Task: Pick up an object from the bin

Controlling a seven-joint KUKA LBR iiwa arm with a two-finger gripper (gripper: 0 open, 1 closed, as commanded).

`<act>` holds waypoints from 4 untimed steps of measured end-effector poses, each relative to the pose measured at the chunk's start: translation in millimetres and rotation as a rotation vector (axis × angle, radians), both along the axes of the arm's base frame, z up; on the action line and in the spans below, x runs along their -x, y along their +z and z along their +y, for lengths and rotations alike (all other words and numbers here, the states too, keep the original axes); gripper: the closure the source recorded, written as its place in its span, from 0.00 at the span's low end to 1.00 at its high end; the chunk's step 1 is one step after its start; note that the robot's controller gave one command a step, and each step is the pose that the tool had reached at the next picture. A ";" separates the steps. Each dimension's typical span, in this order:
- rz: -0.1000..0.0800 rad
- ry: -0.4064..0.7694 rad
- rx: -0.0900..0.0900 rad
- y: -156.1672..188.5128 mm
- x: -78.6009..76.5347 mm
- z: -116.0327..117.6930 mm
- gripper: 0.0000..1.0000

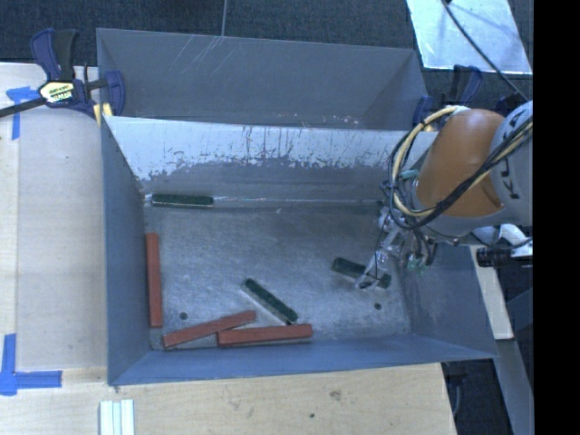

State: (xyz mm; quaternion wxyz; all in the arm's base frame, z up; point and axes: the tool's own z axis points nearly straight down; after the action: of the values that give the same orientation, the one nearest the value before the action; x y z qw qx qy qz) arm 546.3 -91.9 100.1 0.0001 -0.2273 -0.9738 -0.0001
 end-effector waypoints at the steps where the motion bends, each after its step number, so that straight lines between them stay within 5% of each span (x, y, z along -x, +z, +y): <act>1: 0.004 -0.177 0.000 -30.9 0.1 2.8 0.00; 2: 0.003 -0.174 0.000 -30.7 0.0 2.4 0.00; 3: 0.001 -0.173 0.000 -29.7 -0.9 2.5 1.00; 4: -0.009 -0.170 0.001 24.8 -2.8 1.4 1.00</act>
Offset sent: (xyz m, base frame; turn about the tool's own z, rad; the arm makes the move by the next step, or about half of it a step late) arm 0.0004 0.0033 -0.0301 0.1783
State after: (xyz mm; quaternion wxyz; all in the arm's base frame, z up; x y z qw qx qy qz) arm 549.1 -90.5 124.9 -0.0042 -0.3091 -0.9510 -0.0004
